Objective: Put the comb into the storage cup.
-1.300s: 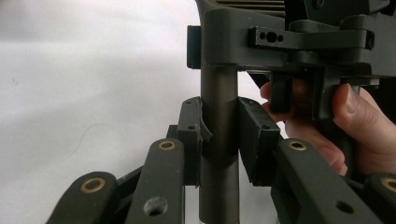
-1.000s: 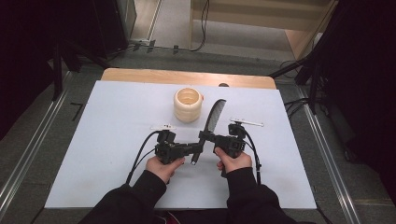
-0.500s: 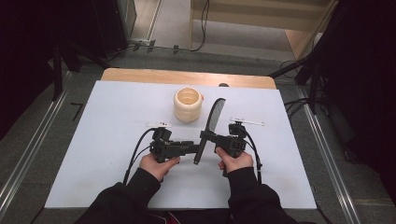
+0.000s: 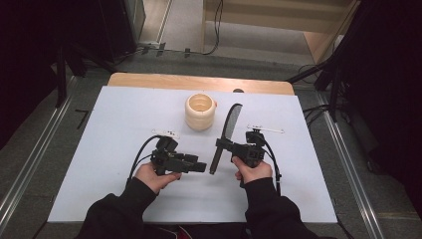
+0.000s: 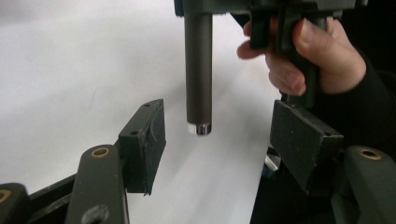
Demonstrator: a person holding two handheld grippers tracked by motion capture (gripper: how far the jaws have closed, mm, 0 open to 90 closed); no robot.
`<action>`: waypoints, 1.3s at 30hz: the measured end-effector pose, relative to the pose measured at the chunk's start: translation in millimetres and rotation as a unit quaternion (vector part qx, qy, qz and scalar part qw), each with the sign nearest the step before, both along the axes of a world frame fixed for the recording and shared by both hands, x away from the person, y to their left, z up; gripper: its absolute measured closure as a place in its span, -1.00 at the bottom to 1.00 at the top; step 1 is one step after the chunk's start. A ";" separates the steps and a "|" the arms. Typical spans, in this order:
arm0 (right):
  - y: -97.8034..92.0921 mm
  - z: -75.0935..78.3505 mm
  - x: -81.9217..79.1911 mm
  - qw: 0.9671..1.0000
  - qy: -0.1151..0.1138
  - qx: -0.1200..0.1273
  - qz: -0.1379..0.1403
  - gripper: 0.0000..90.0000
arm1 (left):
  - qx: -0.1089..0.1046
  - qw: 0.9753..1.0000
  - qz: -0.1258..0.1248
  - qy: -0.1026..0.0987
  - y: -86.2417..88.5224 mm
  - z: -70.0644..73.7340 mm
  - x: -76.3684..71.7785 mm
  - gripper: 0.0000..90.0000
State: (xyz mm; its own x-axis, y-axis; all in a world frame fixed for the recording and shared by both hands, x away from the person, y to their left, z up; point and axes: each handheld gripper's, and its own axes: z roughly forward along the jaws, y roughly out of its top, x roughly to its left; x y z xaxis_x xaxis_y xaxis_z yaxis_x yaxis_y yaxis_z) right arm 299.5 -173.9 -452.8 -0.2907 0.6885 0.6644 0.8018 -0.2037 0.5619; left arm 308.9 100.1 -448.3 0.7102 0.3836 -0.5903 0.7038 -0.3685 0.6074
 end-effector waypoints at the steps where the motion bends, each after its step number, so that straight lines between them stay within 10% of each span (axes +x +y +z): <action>1: -0.3 0.2 -0.1 1.000 0.001 0.000 0.001 0.55 | 0.004 1.000 -0.001 -0.004 1.4 0.3 -0.6 -0.20; 18: -0.6 2.8 -2.6 1.000 -0.012 -0.017 0.009 0.55 | 0.085 0.994 0.000 -0.062 30.3 -2.3 -10.1 -0.30; 39: -1.0 14.5 -2.2 0.998 -0.049 -0.039 0.014 0.55 | 0.112 0.990 0.026 -0.075 75.7 -5.6 -24.2 -0.30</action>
State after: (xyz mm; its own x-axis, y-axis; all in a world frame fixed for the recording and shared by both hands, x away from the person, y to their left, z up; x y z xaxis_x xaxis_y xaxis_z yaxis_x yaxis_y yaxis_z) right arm 297.3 -174.8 -438.3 -0.3711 0.7273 0.5774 0.7474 -0.1350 0.6505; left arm 284.7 175.8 -453.9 0.7599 0.5312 -0.3747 0.6328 -0.4724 0.6135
